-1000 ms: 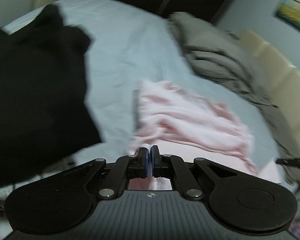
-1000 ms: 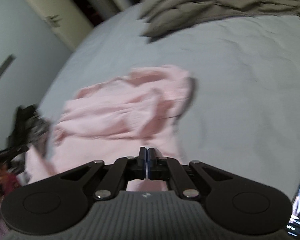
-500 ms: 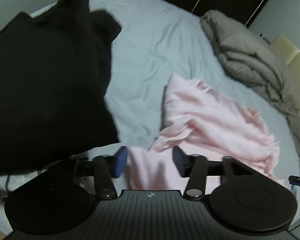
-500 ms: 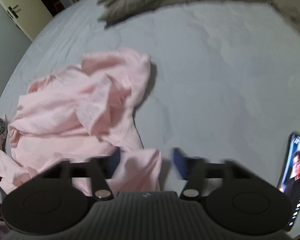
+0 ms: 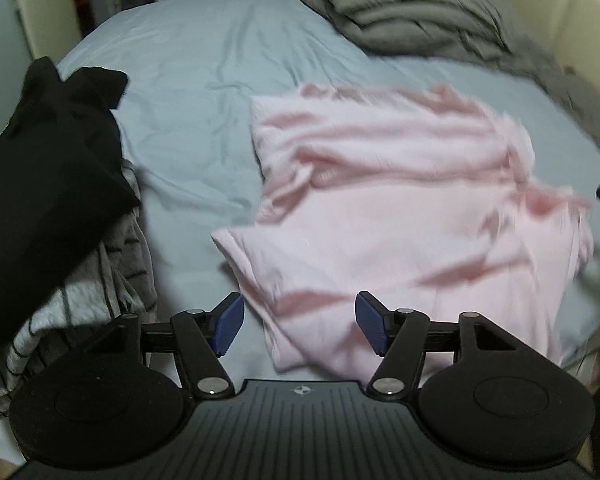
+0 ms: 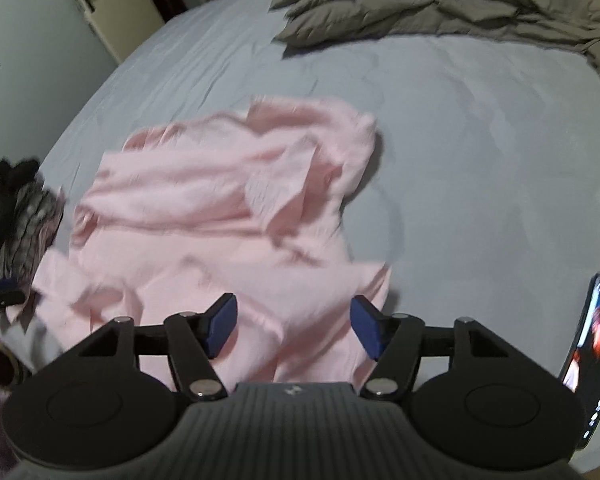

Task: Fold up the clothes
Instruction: 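Move both grippers open toward the pink garment's hem to regrasp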

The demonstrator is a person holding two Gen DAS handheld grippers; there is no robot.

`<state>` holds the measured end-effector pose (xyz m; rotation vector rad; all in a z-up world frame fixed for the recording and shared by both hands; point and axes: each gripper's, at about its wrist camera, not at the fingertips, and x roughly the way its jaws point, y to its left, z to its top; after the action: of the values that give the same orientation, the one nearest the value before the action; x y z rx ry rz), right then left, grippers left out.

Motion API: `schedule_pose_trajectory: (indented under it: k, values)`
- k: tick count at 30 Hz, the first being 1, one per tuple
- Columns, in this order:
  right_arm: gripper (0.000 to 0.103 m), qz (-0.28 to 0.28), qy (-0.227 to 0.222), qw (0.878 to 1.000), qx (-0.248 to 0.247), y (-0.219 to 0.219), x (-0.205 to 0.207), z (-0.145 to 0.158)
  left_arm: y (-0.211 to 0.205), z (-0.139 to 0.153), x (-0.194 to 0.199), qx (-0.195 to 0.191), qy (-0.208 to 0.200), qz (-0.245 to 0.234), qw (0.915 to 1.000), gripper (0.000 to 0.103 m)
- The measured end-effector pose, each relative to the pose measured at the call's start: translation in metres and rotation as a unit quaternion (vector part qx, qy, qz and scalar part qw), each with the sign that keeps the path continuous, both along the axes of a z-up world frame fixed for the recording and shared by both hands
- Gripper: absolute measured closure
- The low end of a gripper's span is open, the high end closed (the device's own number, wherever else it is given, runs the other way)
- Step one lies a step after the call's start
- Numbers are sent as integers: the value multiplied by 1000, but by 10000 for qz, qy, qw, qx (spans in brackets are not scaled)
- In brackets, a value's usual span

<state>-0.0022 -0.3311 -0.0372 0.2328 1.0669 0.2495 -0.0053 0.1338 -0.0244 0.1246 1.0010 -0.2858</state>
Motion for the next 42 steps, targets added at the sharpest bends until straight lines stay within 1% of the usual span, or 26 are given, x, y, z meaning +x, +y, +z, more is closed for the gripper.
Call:
schedule_pose_trajectory:
  k: [4, 6, 8, 9, 10, 12, 16, 18, 21, 24, 27, 29, 30, 32, 34, 36, 38, 40, 41, 42]
  values:
    - [35, 143, 161, 9997, -133, 11, -4, -13, -5, -14, -3, 176, 138, 24, 9997, 42]
    - [37, 177, 210, 9995, -154, 17, -1, -20, -9, -21, 2, 318, 94, -24, 9994, 42]
    - [51, 160, 226, 9994, -183, 22, 4, -25, -11, -27, 7, 493, -3, 12, 9988, 42]
    - [68, 131, 218, 9995, -207, 24, 7, -27, -10, -27, 10, 465, -31, 86, 9989, 42]
    - [74, 62, 190, 9996, -204, 23, 10, -26, -9, -28, 13, 430, -59, 162, 9989, 42]
    - [74, -109, 115, 9997, -186, 20, 18, -25, -5, -28, 20, 294, -97, 363, 9989, 42]
    - [74, -375, 31, 9991, -200, 15, 33, -23, 8, -25, 37, -305, -92, 874, 9957, 42]
    - [72, -462, 30, 9987, -203, 13, 39, -24, 12, -23, 44, -428, -79, 1076, 9932, 45]
    - [72, -579, 25, 9981, -223, 10, 46, -24, 18, -20, 51, -517, -110, 1287, 9903, 46]
    - [72, -624, 36, 9976, -315, 8, 50, -26, 19, -20, 55, -463, -72, 1322, 9901, 46]
    - [72, -686, 70, 9972, -277, 4, 52, -28, 16, -22, 56, -338, -78, 1325, 9906, 46]
    - [71, -680, 83, 9973, -267, 4, 53, -28, 12, -23, 55, -292, -34, 1224, 9920, 46]
    - [69, -672, 86, 9973, -268, 4, 54, -28, 9, -23, 55, -231, -48, 1173, 9928, 46]
    - [62, -670, 93, 9973, -273, 6, 54, -28, 1, -26, 53, 12, -111, 1073, 9942, 46]
    - [59, -676, 100, 9973, -279, 8, 55, -28, -6, -29, 53, 208, -145, 1009, 9946, 46]
    - [58, -741, 94, 9969, -250, 9, 55, -28, -7, -31, 56, 158, -94, 1093, 9938, 46]
    - [55, -944, 96, 9955, 25, 5, 56, -26, -6, -32, 58, 25, -36, 1211, 9926, 46]
    - [55, -1067, 75, 9940, 207, 5, 57, -22, -4, -31, 60, -117, -35, 1314, 9913, 46]
    - [55, -1128, 64, 9931, 298, 5, 57, -20, -3, -29, 61, -187, -44, 1369, 9904, 47]
    - [55, -1190, 54, 9921, 389, 4, 57, -18, -1, -29, 62, -225, -47, 1415, 9897, 51]
